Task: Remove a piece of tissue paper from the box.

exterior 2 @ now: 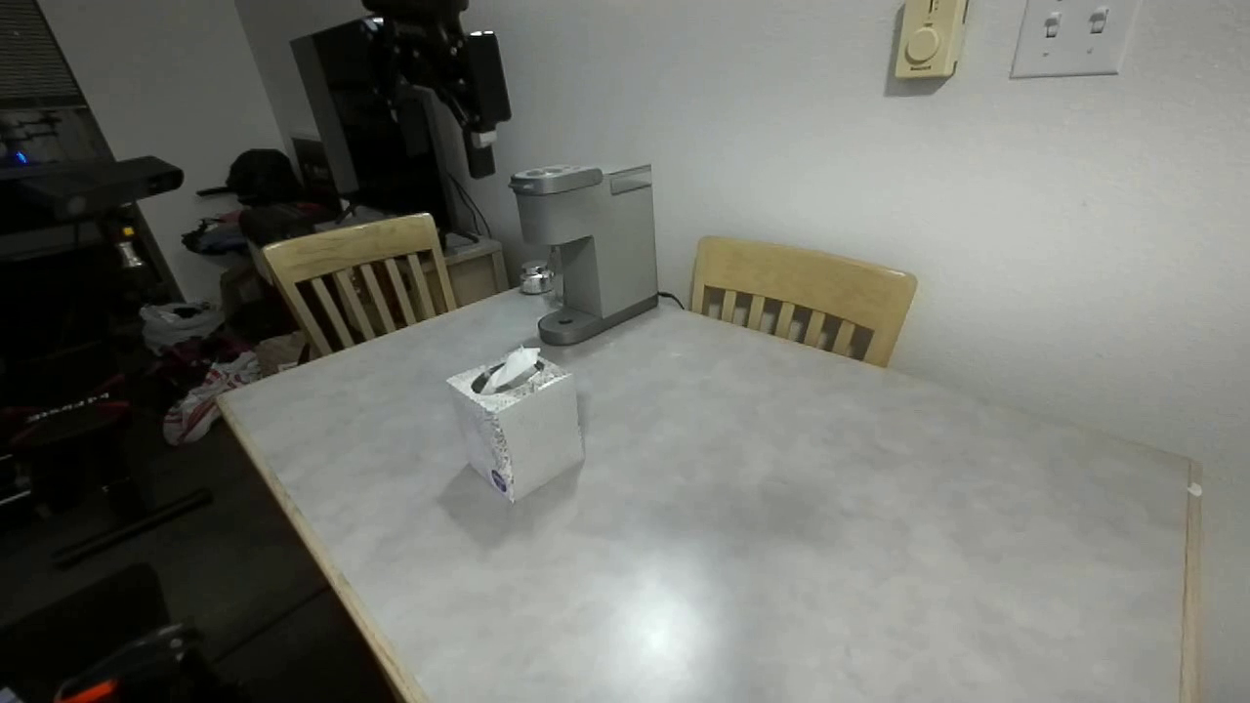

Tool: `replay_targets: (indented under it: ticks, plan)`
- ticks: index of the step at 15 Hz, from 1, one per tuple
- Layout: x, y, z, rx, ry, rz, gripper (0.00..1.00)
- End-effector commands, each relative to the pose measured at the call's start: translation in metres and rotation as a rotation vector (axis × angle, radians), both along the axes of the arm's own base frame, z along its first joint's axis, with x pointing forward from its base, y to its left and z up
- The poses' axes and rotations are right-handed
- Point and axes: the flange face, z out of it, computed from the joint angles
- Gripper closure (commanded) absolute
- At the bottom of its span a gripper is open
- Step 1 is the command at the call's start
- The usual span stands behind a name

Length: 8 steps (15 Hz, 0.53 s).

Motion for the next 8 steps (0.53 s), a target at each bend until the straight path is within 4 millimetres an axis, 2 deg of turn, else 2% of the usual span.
replay_targets:
  ticks: [1,8]
  plan:
    - [0.013,0.006,-0.014,0.015,0.018,0.024,0.0]
    - [0.018,0.029,-0.042,0.04,0.066,0.071,0.0]
